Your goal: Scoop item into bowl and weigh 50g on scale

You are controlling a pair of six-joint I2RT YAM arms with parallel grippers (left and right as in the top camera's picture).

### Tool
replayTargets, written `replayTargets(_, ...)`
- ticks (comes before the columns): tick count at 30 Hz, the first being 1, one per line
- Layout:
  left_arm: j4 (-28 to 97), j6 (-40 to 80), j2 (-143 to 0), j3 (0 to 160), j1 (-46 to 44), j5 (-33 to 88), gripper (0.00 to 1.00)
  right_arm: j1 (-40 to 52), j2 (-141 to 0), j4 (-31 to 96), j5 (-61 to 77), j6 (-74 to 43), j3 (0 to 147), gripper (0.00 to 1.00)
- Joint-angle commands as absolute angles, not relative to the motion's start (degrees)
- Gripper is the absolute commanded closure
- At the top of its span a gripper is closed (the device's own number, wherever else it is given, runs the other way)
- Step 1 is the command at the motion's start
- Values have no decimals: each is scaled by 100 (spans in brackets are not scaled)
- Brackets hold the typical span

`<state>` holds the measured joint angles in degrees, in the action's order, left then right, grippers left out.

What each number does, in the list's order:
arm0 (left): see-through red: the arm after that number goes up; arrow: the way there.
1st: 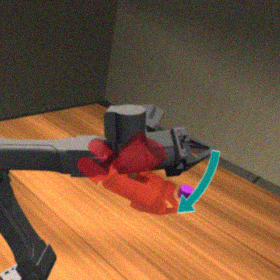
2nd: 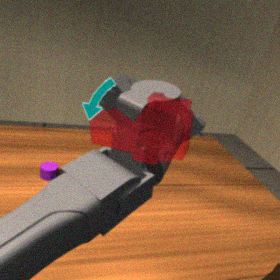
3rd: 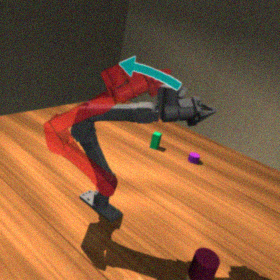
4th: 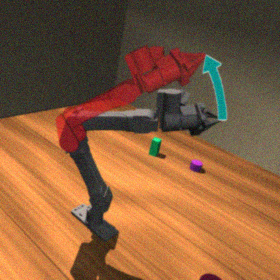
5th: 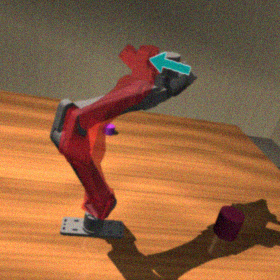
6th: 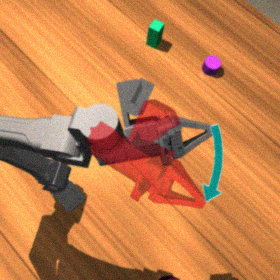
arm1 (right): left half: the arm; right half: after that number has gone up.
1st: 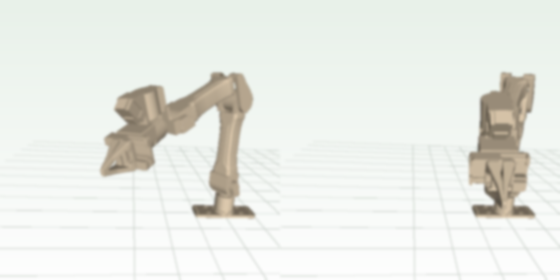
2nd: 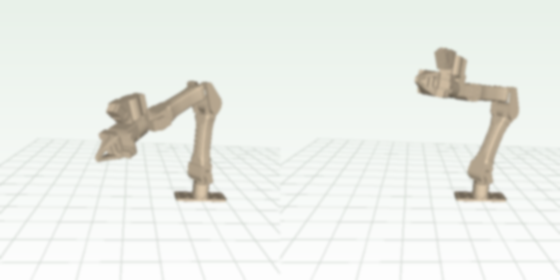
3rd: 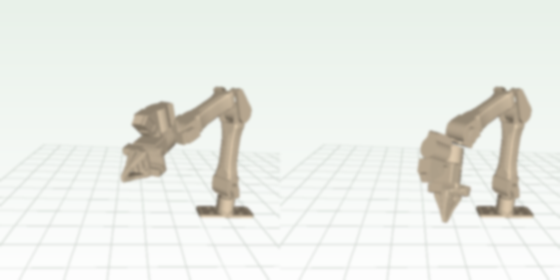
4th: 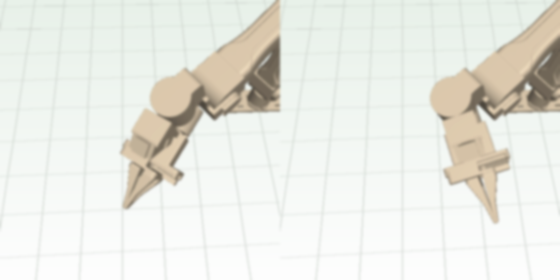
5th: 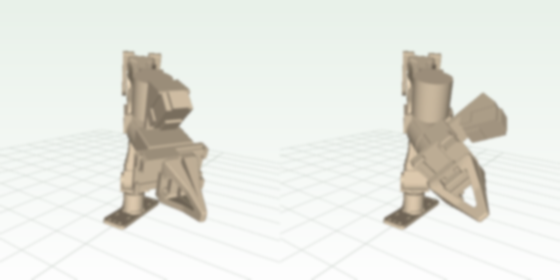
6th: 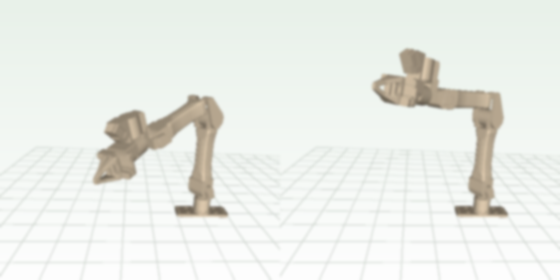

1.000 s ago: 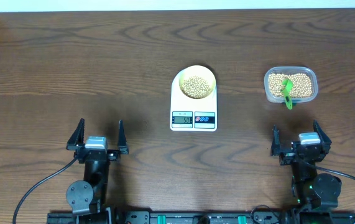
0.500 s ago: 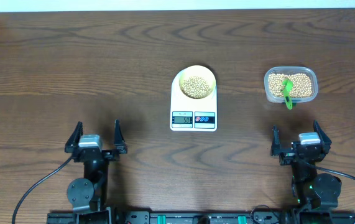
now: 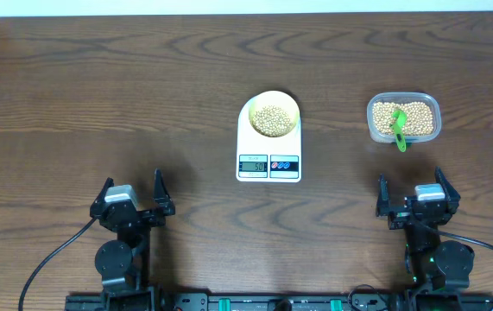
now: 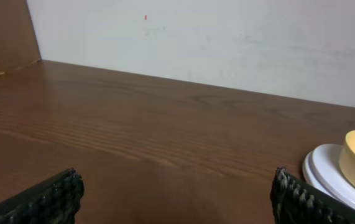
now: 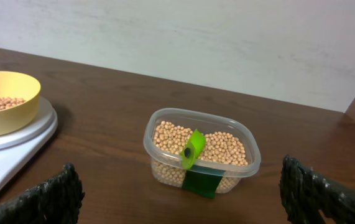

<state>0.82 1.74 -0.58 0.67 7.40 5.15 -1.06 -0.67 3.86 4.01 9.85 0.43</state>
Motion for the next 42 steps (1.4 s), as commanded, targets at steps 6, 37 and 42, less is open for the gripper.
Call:
replayTargets(6, 344, 226, -8, 23, 760, 532, 2, -145, -32, 410, 336, 904, 32, 1)
replayTargets(37, 366, -287, -8, 23, 71, 744, 2, -145, -32, 410, 336, 904, 32, 1)
replayTargets(42, 368, -296, -8, 23, 71, 720, 2, -145, -32, 410, 336, 904, 32, 1)
